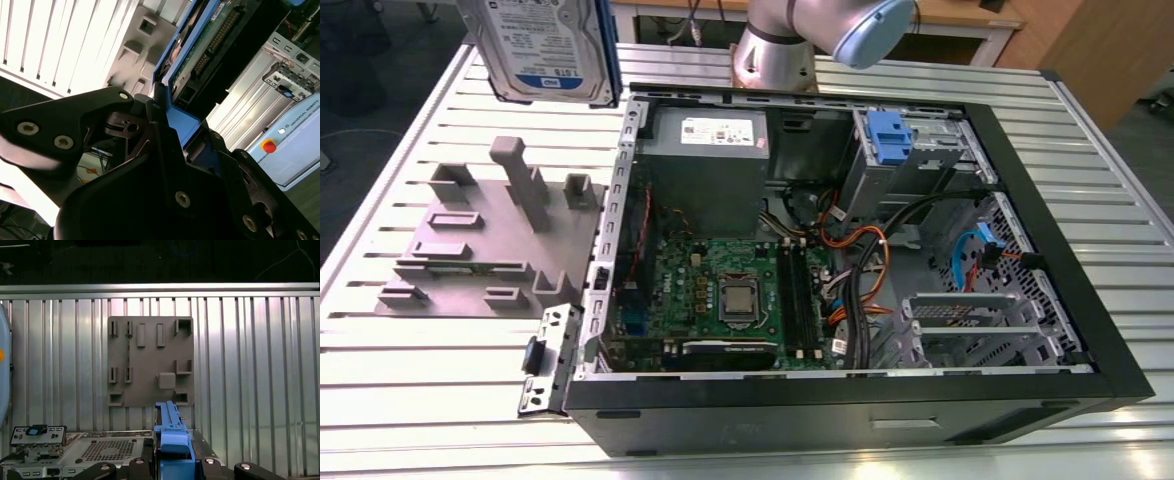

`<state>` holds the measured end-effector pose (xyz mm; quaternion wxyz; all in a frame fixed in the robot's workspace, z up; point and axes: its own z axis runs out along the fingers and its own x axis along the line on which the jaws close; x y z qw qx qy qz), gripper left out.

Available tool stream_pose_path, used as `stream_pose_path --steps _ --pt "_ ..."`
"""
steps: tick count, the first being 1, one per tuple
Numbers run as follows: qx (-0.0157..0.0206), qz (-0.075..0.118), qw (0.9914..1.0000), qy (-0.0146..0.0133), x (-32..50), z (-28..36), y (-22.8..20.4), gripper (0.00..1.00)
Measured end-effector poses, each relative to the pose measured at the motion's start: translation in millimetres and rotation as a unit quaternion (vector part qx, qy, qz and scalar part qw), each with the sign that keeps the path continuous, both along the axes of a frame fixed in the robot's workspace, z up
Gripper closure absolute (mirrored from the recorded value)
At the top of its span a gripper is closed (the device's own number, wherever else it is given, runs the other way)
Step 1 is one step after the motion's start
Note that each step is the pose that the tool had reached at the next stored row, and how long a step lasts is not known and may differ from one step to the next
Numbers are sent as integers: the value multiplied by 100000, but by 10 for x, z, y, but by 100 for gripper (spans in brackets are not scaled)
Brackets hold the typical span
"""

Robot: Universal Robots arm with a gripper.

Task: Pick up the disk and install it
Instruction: 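Pick up the disk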

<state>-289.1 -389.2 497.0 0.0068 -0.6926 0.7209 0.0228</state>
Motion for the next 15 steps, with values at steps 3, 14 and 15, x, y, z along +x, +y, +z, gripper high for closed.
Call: stream_pose_path --steps 3,14,15 --pt "-26 4 100000 7 57 0 -4 63" --pt "-27 0 100000 100 377 0 -5 63" --pt "-30 -1 100000 111 397 1 -4 63"
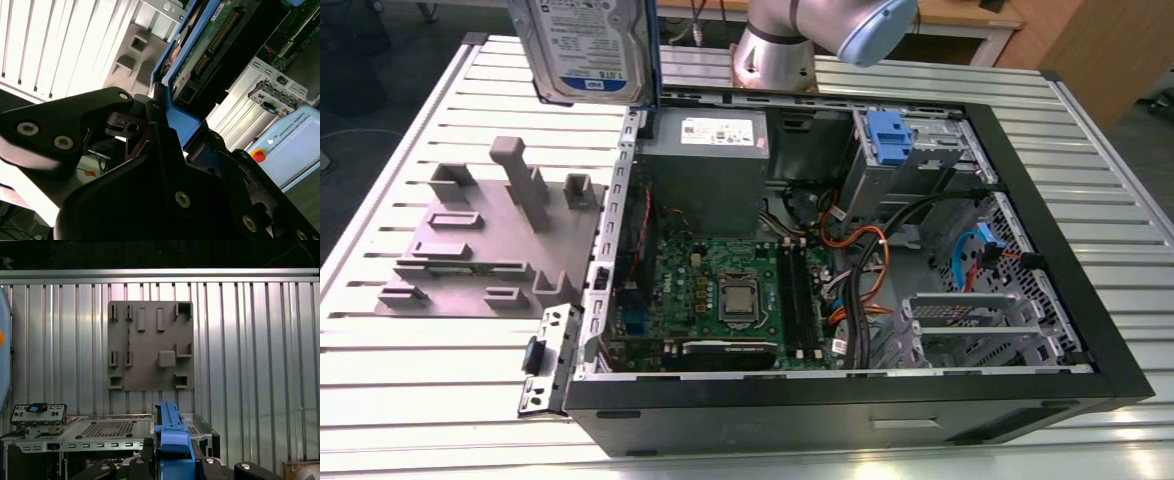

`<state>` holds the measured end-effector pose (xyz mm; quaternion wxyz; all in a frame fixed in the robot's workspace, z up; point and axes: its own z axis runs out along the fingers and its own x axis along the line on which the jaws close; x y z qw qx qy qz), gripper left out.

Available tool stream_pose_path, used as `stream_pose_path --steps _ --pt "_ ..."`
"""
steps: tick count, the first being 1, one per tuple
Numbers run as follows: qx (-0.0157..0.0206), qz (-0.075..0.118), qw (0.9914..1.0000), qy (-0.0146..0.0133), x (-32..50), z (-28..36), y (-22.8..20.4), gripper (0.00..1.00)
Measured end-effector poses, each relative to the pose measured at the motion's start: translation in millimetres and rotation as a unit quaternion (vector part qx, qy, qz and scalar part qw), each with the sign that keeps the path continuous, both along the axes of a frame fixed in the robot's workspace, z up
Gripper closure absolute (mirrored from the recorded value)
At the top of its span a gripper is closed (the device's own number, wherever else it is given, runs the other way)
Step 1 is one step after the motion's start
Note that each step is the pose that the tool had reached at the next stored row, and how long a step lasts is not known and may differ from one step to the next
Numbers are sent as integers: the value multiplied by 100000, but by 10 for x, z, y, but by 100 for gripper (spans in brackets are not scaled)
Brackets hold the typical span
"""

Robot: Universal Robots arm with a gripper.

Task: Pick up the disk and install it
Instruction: 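Pick up the disk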

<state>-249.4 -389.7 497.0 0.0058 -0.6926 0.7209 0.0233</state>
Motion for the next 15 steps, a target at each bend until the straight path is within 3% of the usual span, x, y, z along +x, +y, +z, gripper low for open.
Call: stream_pose_path --steps 5,12,15 --pt "2 3 100000 6 35 -3 -26 63" --pt "3 -1 100000 1 41 -9 -186 63" --pt "7 1 100000 -5 46 -10 -226 63"
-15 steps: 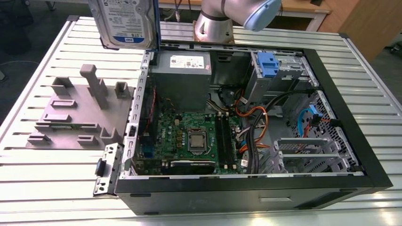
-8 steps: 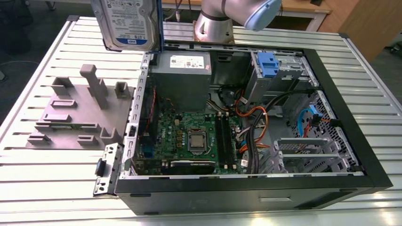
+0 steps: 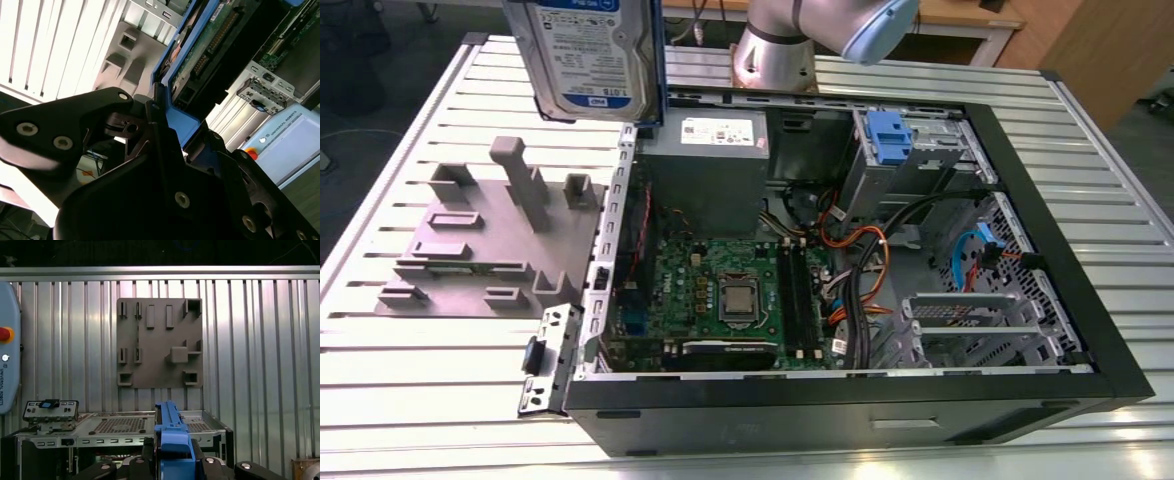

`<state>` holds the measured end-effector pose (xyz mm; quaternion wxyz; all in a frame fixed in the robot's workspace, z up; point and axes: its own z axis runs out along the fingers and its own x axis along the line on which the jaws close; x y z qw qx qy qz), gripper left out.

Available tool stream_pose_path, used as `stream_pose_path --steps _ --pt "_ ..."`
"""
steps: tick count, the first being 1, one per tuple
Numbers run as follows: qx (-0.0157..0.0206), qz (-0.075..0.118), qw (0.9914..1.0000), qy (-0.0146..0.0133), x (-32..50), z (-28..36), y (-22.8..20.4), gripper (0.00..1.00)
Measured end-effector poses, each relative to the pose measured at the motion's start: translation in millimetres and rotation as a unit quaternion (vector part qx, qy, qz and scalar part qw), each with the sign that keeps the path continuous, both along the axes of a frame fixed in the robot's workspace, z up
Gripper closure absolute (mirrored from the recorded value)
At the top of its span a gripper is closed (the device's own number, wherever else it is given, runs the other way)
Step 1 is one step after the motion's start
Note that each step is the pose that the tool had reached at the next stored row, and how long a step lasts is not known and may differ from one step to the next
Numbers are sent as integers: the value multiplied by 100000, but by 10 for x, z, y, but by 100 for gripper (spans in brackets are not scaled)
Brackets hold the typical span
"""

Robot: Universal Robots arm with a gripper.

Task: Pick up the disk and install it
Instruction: 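Pick up the disk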

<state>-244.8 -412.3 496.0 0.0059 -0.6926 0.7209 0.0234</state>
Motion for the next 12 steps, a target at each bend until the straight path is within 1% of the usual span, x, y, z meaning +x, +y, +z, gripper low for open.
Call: stream_pose_path --steps 4,12 --pt "-5 -4 100000 10 40 1 -4 63" --pt "-2 -2 100000 43 194 0 -5 63"
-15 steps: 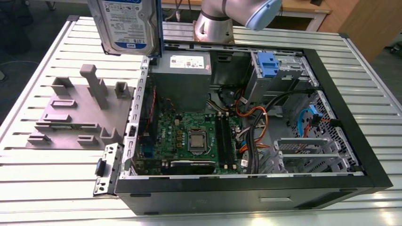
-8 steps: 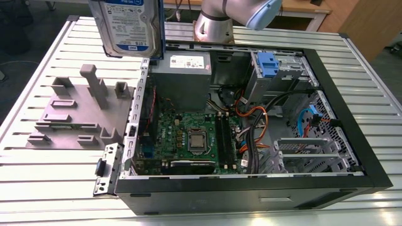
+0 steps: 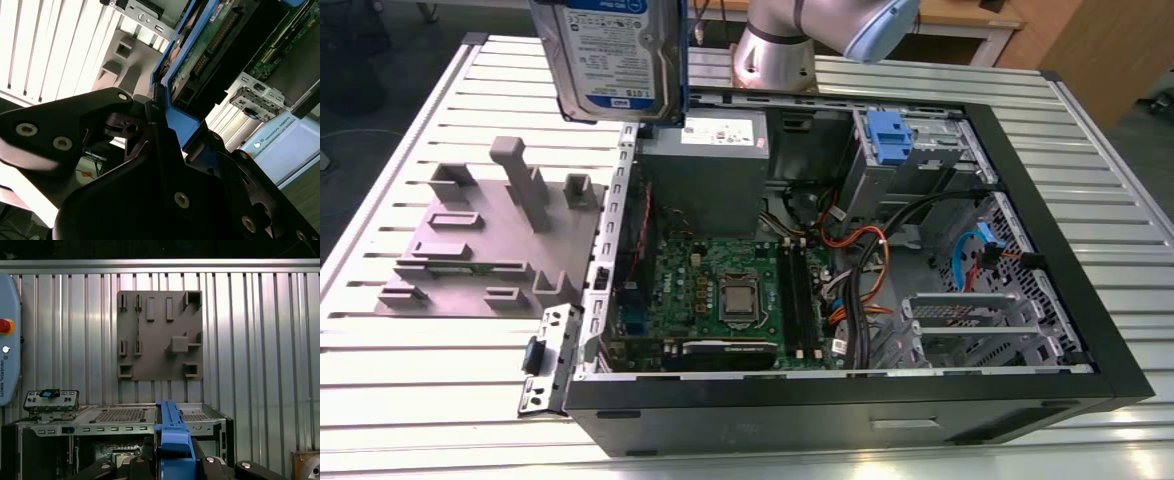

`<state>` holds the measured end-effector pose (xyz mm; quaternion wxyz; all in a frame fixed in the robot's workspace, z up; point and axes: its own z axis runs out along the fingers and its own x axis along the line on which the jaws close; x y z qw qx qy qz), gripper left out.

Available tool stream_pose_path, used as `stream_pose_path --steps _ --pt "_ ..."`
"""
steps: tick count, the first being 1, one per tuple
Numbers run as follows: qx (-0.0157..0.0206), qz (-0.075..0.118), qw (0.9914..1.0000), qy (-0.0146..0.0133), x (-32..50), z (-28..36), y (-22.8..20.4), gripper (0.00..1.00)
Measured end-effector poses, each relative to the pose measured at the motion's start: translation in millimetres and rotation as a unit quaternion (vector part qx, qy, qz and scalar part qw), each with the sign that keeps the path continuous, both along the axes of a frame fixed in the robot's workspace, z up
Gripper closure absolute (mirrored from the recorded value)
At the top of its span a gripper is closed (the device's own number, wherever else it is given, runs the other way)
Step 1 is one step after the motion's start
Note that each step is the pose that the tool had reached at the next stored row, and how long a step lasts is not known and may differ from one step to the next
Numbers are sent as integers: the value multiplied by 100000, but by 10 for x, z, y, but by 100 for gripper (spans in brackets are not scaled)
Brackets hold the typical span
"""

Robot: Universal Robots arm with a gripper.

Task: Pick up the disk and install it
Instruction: 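Pick up the disk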

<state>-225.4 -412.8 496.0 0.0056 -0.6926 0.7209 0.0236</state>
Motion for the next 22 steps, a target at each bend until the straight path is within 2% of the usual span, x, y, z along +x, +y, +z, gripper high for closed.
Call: stream_pose_path --steps 6,9,15,22 --pt "4 -2 100000 25 89 0 -7 63" --pt "3 -3 100000 24 105 0 -32 63" --pt "1 1 100000 25 120 0 -116 63" --pt "0 -5 100000 34 216 0 -139 63"
